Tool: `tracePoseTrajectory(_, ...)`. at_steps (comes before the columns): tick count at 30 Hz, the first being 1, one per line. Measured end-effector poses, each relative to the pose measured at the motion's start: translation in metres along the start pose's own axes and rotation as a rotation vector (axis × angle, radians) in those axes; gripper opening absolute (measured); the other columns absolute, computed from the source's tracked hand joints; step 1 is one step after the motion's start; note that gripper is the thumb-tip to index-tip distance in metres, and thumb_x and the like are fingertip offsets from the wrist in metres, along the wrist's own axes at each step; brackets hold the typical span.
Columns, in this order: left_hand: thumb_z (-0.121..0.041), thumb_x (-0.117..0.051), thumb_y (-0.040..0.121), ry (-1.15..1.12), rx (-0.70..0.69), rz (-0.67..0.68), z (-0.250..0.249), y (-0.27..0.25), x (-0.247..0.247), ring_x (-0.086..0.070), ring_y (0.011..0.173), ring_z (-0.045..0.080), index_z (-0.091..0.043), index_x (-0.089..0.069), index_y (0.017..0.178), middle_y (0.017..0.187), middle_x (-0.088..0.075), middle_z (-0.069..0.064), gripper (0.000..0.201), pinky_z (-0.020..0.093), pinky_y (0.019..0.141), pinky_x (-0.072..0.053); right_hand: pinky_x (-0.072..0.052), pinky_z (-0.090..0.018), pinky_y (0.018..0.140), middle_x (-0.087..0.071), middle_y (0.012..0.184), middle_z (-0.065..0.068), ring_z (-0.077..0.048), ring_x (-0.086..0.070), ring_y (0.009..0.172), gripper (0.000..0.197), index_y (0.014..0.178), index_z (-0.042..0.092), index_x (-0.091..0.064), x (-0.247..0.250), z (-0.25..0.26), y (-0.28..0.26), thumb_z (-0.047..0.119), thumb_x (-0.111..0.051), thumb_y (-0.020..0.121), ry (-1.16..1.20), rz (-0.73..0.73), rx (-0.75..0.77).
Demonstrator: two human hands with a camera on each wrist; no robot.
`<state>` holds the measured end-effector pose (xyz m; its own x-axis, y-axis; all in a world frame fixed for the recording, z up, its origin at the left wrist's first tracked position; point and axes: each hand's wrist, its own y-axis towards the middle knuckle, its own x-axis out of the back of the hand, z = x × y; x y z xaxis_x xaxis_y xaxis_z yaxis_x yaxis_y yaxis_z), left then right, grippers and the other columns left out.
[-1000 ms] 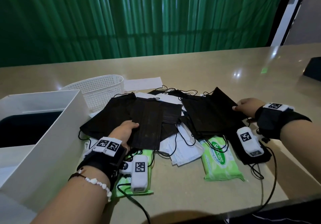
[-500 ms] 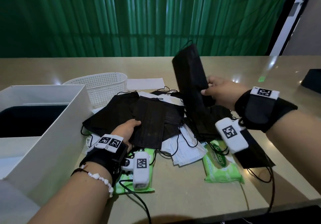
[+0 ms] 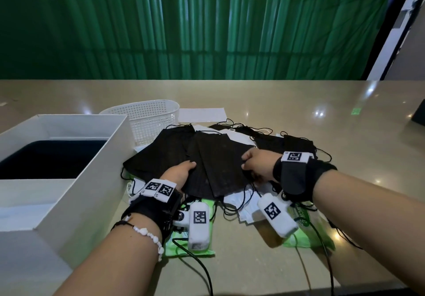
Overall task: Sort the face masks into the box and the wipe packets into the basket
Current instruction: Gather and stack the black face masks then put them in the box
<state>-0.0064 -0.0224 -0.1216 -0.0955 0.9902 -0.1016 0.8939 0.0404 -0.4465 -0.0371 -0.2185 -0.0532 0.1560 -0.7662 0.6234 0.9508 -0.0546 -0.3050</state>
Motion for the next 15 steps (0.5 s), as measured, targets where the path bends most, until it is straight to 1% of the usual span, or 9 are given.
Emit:
tracePoseTrajectory(2, -0.026, -0.057, 0.09, -0.023, -0.002, 0.006, -0.002, -0.004, -0.001, -0.06, 0.11, 0.035, -0.012, -0.058, 0.126, 0.12, -0.062, 0.018, 0.039, 0.05, 0.099, -0.045, -0.041, -0.027, 0.044, -0.043, 0.077, -0.012, -0.019, -0.049, 0.044, 0.019, 0.083, 0.017, -0.039, -0.002, -0.004, -0.003, 0.003, -0.044, 0.094, 0.107, 0.064, -0.053)
tracePoseTrajectory(4, -0.028, -0.056, 0.09, -0.023, 0.003, 0.009, -0.003, -0.005, -0.002, -0.061, 0.108, 0.035, -0.009, -0.061, 0.122, 0.117, -0.064, 0.019, 0.038, 0.05, 0.098, -0.047, -0.047, -0.026, 0.039, -0.044, 0.089, -0.016, -0.021, -0.054, 0.041, 0.016, 0.101, 0.016, -0.039, -0.005, -0.004, -0.006, 0.001, -0.04, 0.095, 0.204, 0.101, -0.083)
tracePoseTrajectory(8, -0.034, -0.062, 0.083, -0.006, 0.003, 0.002, 0.0, 0.001, 0.001, -0.066, 0.1, 0.034, -0.006, -0.066, 0.112, 0.107, -0.069, 0.018, 0.041, 0.049, 0.096, -0.049, -0.057, -0.04, 0.059, -0.045, 0.105, -0.018, -0.032, -0.062, 0.062, 0.023, 0.111, 0.013, -0.036, -0.016, 0.004, -0.003, -0.001, -0.043, 0.094, 0.273, 0.146, -0.038)
tracePoseTrajectory(9, -0.039, -0.066, 0.076, -0.016, -0.002, -0.004, 0.002, 0.005, 0.003, -0.067, 0.098, 0.034, -0.006, -0.067, 0.112, 0.104, -0.07, 0.017, 0.048, 0.049, 0.095, -0.049, -0.057, -0.042, 0.061, -0.045, 0.104, -0.018, -0.034, -0.062, 0.067, 0.024, 0.111, 0.013, -0.036, -0.018, 0.006, -0.002, -0.002, -0.043, 0.094, 0.287, 0.161, -0.036)
tracePoseTrajectory(11, -0.048, -0.073, 0.058, -0.014, -0.002, 0.008, 0.002, 0.005, 0.003, -0.068, 0.095, 0.033, -0.007, -0.068, 0.11, 0.1, -0.072, 0.016, 0.066, 0.048, 0.094, -0.05, -0.057, -0.042, 0.062, -0.045, 0.089, -0.014, -0.029, -0.059, 0.064, 0.022, 0.107, 0.012, -0.035, -0.022, 0.01, -0.003, -0.004, -0.042, 0.094, 0.277, 0.179, -0.028)
tracePoseTrajectory(12, -0.049, -0.075, 0.059, -0.005, 0.002, 0.028, 0.0, -0.001, 0.002, -0.069, 0.092, 0.033, -0.006, -0.068, 0.107, 0.098, -0.072, 0.017, 0.065, 0.046, 0.091, -0.052, -0.057, -0.039, 0.059, -0.046, 0.08, -0.013, -0.024, -0.057, 0.058, 0.018, 0.103, 0.011, -0.036, -0.023, 0.012, -0.005, -0.003, -0.041, 0.094, 0.258, 0.2, -0.02)
tracePoseTrajectory(13, -0.046, -0.074, 0.068, 0.022, -0.004, 0.053, -0.003, -0.011, -0.001, -0.07, 0.087, 0.031, -0.004, -0.068, 0.102, 0.093, -0.072, 0.017, 0.054, 0.039, 0.083, -0.056, -0.057, -0.035, 0.055, -0.048, 0.074, -0.013, -0.022, -0.056, 0.053, 0.012, 0.097, 0.009, -0.037, -0.023, 0.012, -0.007, -0.002, -0.041, 0.095, 0.235, 0.227, -0.01)
tracePoseTrajectory(14, -0.038, -0.069, 0.08, 0.059, -0.017, 0.083, -0.004, -0.017, -0.002, -0.069, 0.077, 0.028, -0.003, -0.065, 0.1, 0.088, -0.071, 0.016, 0.04, 0.028, 0.068, -0.058, -0.056, -0.032, 0.051, -0.052, 0.071, -0.015, -0.021, -0.057, 0.051, 0.01, 0.091, 0.009, -0.038, -0.022, 0.014, -0.011, 0.0, -0.039, 0.096, 0.207, 0.255, 0.003)
tracePoseTrajectory(15, -0.027, -0.061, 0.089, 0.106, -0.035, 0.107, -0.004, -0.019, -0.005, -0.066, 0.066, 0.022, -0.003, -0.062, 0.101, 0.082, -0.068, 0.014, 0.026, 0.018, 0.053, -0.053, -0.054, -0.03, 0.05, -0.055, 0.07, -0.017, -0.021, -0.059, 0.051, 0.012, 0.087, 0.008, -0.04, -0.019, 0.014, -0.015, 0.001, -0.038, 0.097, 0.186, 0.274, 0.017)
